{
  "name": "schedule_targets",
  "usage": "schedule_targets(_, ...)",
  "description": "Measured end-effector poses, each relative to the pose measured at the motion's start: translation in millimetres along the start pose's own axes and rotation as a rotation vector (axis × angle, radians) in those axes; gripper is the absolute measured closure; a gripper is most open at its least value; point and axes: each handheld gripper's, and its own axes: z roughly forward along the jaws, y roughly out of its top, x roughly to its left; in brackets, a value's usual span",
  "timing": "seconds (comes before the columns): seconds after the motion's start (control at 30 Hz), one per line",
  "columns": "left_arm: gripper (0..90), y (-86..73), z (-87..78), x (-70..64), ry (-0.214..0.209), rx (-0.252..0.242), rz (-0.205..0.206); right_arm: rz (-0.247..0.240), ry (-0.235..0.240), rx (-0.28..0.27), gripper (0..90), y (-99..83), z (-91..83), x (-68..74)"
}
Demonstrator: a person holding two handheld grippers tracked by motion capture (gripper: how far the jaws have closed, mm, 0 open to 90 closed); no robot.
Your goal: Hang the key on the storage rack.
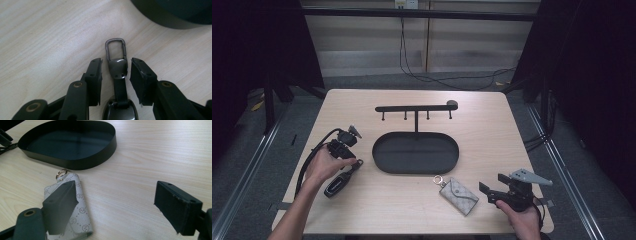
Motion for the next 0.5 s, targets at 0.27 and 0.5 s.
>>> schedule_targets(0.27,60.6,4.9,4.5,-4.3,0.02,0.026,0.005,0.003,0.002,0.01,17.8,0.0,1.1,0.1)
schedule_targets(0.5,65.1,8.7,9.0,-5.8,0.019,0.04,0.018,0.003,0.006,0.014,17.8,0.2,2.0,-0.4)
